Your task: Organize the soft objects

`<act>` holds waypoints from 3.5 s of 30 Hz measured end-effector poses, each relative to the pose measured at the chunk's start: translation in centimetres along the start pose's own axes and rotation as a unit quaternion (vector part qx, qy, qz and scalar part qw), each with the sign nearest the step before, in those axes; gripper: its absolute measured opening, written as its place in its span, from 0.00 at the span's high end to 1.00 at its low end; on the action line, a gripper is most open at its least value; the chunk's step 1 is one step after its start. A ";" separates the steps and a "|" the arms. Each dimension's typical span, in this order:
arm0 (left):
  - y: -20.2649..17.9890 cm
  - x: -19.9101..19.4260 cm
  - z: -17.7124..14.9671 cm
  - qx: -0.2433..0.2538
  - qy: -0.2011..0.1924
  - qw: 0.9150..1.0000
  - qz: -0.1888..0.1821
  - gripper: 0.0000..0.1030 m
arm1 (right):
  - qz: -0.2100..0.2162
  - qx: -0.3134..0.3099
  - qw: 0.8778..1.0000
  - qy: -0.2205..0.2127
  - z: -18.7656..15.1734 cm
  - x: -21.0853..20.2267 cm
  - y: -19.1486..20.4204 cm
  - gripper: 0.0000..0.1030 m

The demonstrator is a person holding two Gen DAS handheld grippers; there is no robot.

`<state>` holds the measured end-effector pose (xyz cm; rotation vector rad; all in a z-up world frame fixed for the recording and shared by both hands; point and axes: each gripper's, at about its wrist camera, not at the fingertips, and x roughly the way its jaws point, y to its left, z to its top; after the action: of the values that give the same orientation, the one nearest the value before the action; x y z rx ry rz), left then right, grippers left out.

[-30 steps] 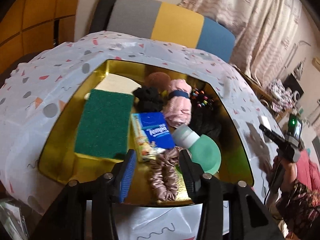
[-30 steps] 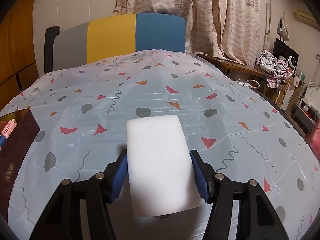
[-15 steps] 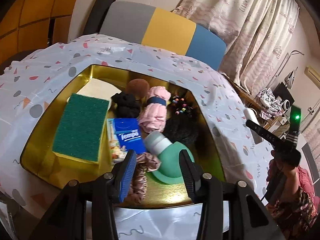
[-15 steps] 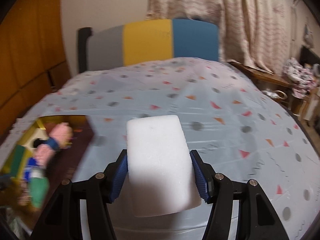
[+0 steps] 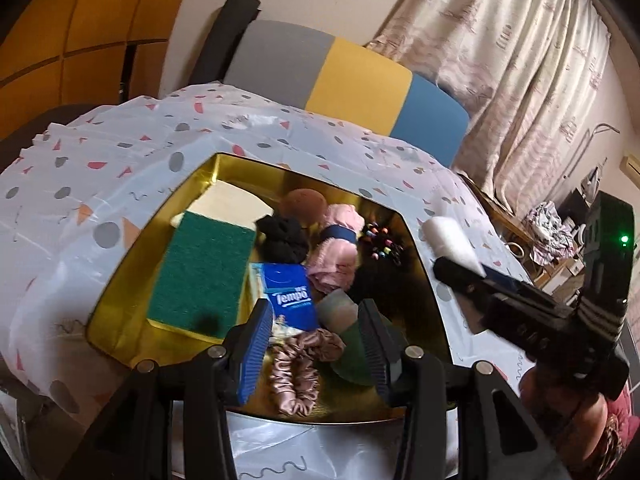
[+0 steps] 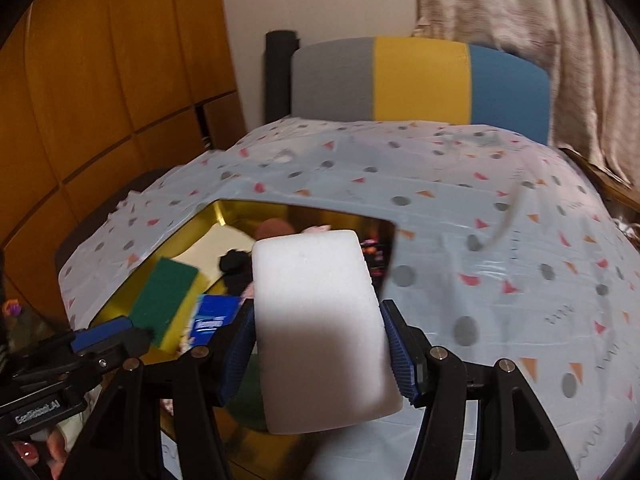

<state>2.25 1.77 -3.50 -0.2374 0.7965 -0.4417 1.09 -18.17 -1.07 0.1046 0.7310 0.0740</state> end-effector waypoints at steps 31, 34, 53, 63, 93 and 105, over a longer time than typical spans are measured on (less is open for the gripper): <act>1.3 -0.3 -0.1 -0.024 0.004 1.000 0.000 0.57 | -0.049 0.032 0.995 0.076 -0.2 5.8 1.3 0.27; 0.7 -0.6 0.0 -0.012 -0.005 1.000 0.000 0.57 | -0.033 0.053 0.996 0.059 -0.4 4.7 0.7 0.24; -0.8 -1.3 0.8 0.019 -0.018 0.993 0.116 0.57 | -0.045 0.038 0.997 0.041 -1.1 2.9 0.7 0.31; -2.6 -3.0 1.0 0.056 -0.046 0.976 0.205 0.56 | -0.061 0.066 0.996 0.027 -1.3 0.4 1.2 0.00; -2.5 -3.8 0.9 0.048 -0.010 0.969 0.243 0.56 | -0.127 0.062 0.990 0.011 -2.3 -3.9 3.4 0.00; -3.1 -3.6 0.5 0.056 0.010 0.971 0.233 0.56 | -0.143 0.064 0.988 0.013 -2.3 -3.7 2.9 0.00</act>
<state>-0.51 0.73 0.26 0.0632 0.8147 -0.0454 -3.30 -15.52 0.06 0.1208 0.7710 -0.2461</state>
